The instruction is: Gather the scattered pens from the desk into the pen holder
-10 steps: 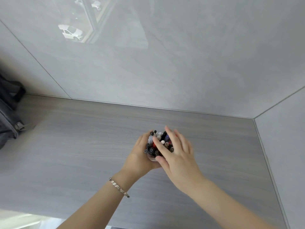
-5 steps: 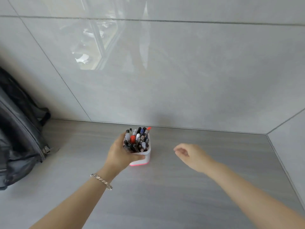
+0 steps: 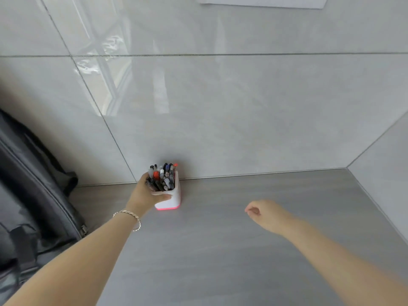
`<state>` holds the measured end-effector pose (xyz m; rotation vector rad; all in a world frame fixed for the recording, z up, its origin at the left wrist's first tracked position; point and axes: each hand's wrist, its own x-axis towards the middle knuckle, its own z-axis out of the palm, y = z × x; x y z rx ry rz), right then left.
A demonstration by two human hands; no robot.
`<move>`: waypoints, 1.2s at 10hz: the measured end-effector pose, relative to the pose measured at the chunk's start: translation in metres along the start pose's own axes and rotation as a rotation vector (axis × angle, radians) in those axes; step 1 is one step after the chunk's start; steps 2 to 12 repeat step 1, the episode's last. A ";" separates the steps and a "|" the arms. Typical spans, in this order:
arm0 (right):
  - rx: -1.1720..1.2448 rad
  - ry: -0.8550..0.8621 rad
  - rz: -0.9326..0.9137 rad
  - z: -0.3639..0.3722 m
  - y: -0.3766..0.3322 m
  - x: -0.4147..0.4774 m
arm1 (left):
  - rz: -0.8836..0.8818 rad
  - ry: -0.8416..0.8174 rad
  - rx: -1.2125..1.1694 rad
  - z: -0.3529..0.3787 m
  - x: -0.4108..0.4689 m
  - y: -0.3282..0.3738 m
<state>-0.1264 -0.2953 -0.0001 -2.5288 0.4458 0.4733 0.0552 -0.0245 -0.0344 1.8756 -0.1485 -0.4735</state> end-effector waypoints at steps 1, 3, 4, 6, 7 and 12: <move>-0.041 0.024 0.033 0.002 0.001 -0.007 | -0.128 0.147 0.205 0.013 -0.017 -0.010; -0.041 0.024 0.033 0.002 0.001 -0.007 | -0.128 0.147 0.205 0.013 -0.017 -0.010; -0.041 0.024 0.033 0.002 0.001 -0.007 | -0.128 0.147 0.205 0.013 -0.017 -0.010; -0.041 0.024 0.033 0.002 0.001 -0.007 | -0.128 0.147 0.205 0.013 -0.017 -0.010; -0.041 0.024 0.033 0.002 0.001 -0.007 | -0.128 0.147 0.205 0.013 -0.017 -0.010; -0.041 0.024 0.033 0.002 0.001 -0.007 | -0.128 0.147 0.205 0.013 -0.017 -0.010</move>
